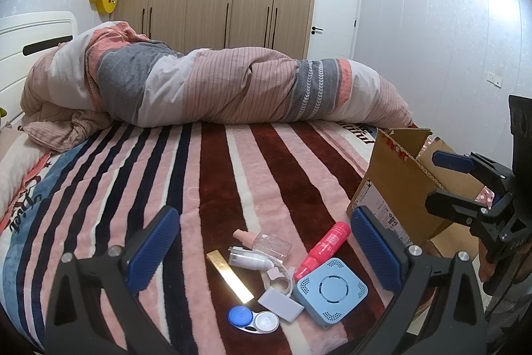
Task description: Organize rigid objects
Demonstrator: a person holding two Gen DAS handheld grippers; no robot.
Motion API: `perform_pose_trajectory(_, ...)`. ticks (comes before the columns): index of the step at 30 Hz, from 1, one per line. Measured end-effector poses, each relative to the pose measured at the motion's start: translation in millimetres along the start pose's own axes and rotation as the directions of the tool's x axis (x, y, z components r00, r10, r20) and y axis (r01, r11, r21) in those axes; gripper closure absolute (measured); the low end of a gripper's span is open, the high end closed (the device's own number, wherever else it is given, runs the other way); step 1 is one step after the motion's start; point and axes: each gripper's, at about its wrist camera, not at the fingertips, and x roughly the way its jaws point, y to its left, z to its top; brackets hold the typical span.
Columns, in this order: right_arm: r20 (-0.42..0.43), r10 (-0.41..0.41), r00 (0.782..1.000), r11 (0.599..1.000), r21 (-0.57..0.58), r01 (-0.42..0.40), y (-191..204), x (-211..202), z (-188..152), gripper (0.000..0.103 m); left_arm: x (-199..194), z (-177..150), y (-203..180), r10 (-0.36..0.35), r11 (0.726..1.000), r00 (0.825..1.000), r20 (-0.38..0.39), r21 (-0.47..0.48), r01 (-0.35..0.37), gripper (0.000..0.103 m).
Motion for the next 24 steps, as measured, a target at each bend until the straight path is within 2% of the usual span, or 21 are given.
perform_pose_trajectory(10,-0.021,-0.027,0.999,1.0,0.015,0.027,2.5,0.4,0.8,0.0,0.5,0.5,3.4,0.011,1.0,1.0,0.0,0.007,-0.011,0.0)
perform_pose_trajectory(15,-0.036,-0.073,0.997,0.997,-0.018,0.072,13.5,-0.3,7.2,0.0,1.3,-2.5,15.6,-0.042,0.999,0.999,0.008,-0.004,0.042,0.0)
perform_pose_trajectory(17,-0.039,-0.088,0.995,0.995,-0.042,0.086,22.4,-0.5,10.7,0.01,1.2,-5.4,23.3,-0.059,0.998,0.998,0.015,-0.004,0.059,0.0)
perform_pose_trajectory(19,-0.051,-0.102,0.993,0.992,-0.081,0.098,35.2,3.3,13.8,0.034,0.9,-6.8,34.2,-0.078,0.997,0.997,0.018,-0.013,0.078,0.0)
perform_pose_trajectory(21,-0.078,-0.09,0.993,0.99,-0.116,0.08,49.5,11.2,13.6,0.046,0.4,-10.2,43.5,-0.088,0.996,0.996,0.02,-0.021,0.089,0.0)
perform_pose_trajectory(24,-0.166,-0.034,0.986,0.989,-0.145,0.01,70.9,31.7,8.8,0.05,2.3,-16.4,58.1,-0.08,0.997,0.997,0.013,-0.014,0.08,0.0)
